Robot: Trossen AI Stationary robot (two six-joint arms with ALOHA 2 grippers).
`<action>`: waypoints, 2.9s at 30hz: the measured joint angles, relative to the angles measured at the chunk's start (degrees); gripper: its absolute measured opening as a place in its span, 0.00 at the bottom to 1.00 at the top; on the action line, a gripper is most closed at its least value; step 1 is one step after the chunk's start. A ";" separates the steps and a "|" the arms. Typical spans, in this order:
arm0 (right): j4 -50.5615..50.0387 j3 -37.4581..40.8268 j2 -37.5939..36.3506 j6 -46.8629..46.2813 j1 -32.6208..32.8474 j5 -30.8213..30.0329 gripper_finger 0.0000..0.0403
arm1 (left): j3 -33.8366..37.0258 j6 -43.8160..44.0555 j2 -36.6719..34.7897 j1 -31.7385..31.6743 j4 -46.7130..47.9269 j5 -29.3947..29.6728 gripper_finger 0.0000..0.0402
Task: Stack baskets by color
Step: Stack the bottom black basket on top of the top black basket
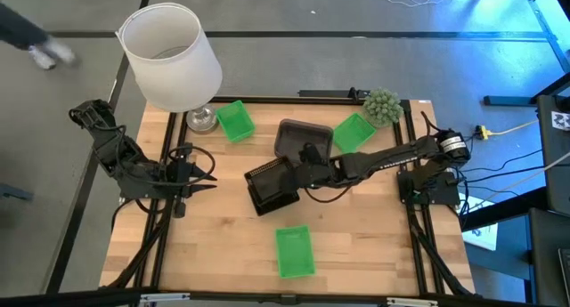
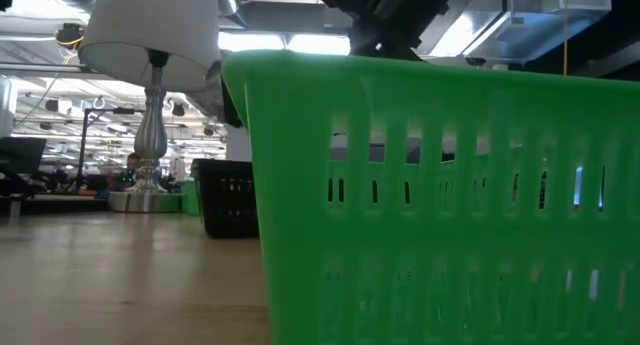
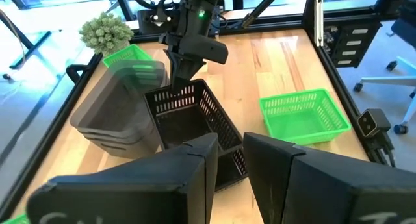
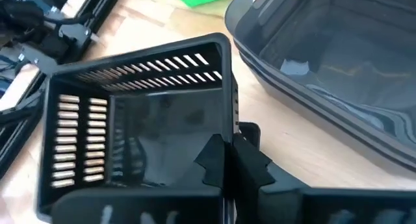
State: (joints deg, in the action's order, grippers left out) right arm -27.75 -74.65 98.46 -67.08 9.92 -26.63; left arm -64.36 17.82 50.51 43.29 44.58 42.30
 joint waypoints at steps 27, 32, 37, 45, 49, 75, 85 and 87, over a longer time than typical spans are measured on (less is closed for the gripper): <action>4.19 0.04 7.56 -0.42 0.54 3.68 0.02 | 0.00 -1.92 -0.01 -0.01 0.98 -1.51 0.17; 4.82 0.04 8.36 -0.34 0.34 6.43 0.06 | 0.00 -1.90 -0.01 -0.02 1.05 -1.51 0.17; 5.30 0.04 8.48 -0.16 -0.38 10.24 0.11 | 0.00 -1.89 -0.01 -0.02 1.05 -1.51 0.17; 7.06 0.04 8.48 0.11 -1.10 13.31 0.12 | 0.00 -1.89 -0.01 -0.02 1.06 -1.51 0.17; 7.09 0.04 8.48 0.07 -1.18 13.29 0.12 | 0.00 -1.87 -0.01 -0.02 1.05 -1.51 0.17; 7.48 -2.03 3.40 20.09 0.49 11.29 0.12 | 0.00 -1.46 -0.01 -0.02 1.05 -1.51 0.17; 7.56 -2.03 -4.64 43.14 5.74 11.29 0.12 | 0.00 -1.24 0.00 -0.01 0.75 -1.61 0.17; 7.68 -2.03 -6.37 46.26 6.85 11.30 0.12 | 0.00 -1.26 0.02 -0.01 0.74 -2.37 0.17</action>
State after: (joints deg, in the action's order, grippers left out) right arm -20.08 -76.69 92.08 -20.83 16.77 -15.32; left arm -64.36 16.56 50.52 43.28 45.32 39.93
